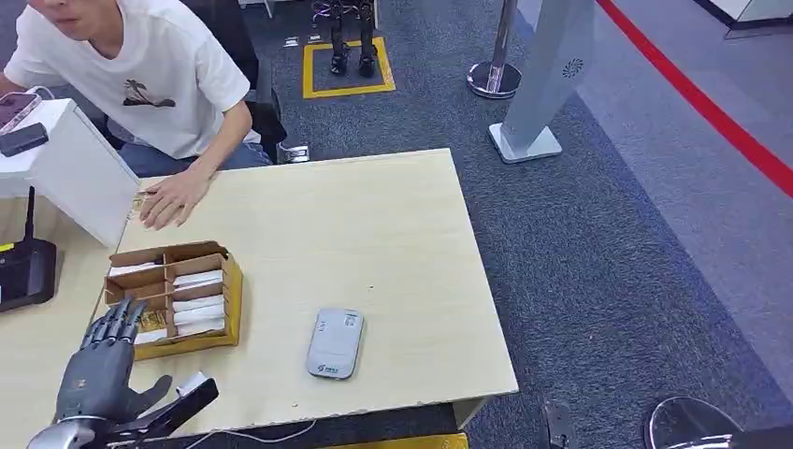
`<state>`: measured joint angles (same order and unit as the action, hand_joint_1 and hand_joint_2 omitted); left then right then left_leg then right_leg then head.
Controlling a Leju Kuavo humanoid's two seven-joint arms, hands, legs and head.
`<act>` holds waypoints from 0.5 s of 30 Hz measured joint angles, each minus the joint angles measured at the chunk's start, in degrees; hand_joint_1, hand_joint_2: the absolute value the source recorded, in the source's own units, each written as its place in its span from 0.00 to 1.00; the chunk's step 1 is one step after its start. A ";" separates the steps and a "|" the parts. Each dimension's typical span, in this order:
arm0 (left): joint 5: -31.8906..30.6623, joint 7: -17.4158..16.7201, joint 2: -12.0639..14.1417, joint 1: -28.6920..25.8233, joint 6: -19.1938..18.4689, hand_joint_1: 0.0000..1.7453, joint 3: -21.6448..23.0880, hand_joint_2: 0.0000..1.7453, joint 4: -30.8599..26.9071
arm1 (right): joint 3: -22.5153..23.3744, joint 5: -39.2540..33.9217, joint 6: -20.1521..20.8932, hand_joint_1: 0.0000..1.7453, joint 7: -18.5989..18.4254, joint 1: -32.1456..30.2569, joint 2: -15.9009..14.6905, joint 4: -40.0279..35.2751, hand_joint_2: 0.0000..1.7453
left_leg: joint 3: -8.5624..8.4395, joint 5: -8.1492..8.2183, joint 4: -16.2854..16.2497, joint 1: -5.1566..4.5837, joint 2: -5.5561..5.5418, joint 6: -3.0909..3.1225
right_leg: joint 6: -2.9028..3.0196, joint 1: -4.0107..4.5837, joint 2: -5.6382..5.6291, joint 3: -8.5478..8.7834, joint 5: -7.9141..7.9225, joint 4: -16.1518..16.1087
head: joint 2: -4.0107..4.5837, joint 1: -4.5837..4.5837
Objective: Pass the card to the sensor for recognition and then transmit it.
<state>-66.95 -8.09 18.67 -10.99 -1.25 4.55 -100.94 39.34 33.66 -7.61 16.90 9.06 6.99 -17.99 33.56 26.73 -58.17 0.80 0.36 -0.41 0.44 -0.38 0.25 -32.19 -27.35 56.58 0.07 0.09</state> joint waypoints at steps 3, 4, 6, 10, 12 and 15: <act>0.13 0.00 -0.02 0.41 -0.02 0.00 0.04 1.00 0.46 | -0.04 0.07 0.00 0.00 0.00 0.02 0.00 0.00 0.00 | 0.00 0.00 0.00 0.00 0.00 0.00 | 0.00 0.00 0.00 0.00 0.00 0.00 | 0.00 -0.02; 0.17 0.00 -0.02 0.46 -0.02 0.00 0.04 1.00 0.59 | -0.04 0.07 0.00 0.00 0.00 0.02 0.00 0.00 0.00 | 0.00 0.00 0.00 0.00 0.00 0.00 | 0.00 0.00 0.00 0.00 0.00 0.00 | -0.02 0.00; 0.20 0.00 -0.04 0.57 -0.02 0.00 0.07 1.00 0.86 | -0.04 0.11 0.00 0.00 -0.02 0.03 0.00 0.00 0.00 | 0.00 0.00 0.00 0.00 0.00 0.00 | 0.00 0.00 0.00 0.00 0.00 0.00 | -0.02 0.00; 0.31 0.09 -0.09 1.29 -0.37 0.00 0.22 1.00 1.38 | -0.22 0.29 0.02 0.00 -0.13 0.10 0.00 0.00 0.00 | 0.00 0.00 0.00 0.00 0.00 0.00 | 0.00 0.00 0.00 0.00 0.00 0.00 | -0.02 0.00; 0.33 0.20 -0.09 1.94 -0.52 0.00 0.52 1.00 1.82 | -0.28 0.42 0.02 0.00 -0.17 0.22 0.02 0.00 0.00 | -0.01 0.00 0.00 0.00 0.00 0.00 | 0.00 0.00 0.00 0.00 0.00 0.00 | -0.02 -0.02; 0.37 0.35 -0.15 2.72 -0.57 0.00 1.03 1.00 2.36 | -0.35 0.50 0.00 0.00 -0.28 0.28 0.02 0.00 0.00 | 0.00 0.00 0.00 0.00 0.00 0.00 | 0.00 0.00 0.00 0.00 0.01 0.00 | -0.02 -0.02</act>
<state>-66.58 -7.74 18.51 -8.27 -1.81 5.57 -98.58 38.99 34.16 -7.61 16.61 9.34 7.02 -17.99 33.56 26.72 -58.17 0.80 0.36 -0.41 0.45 -0.38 0.25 -32.19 -27.35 56.59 0.04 0.07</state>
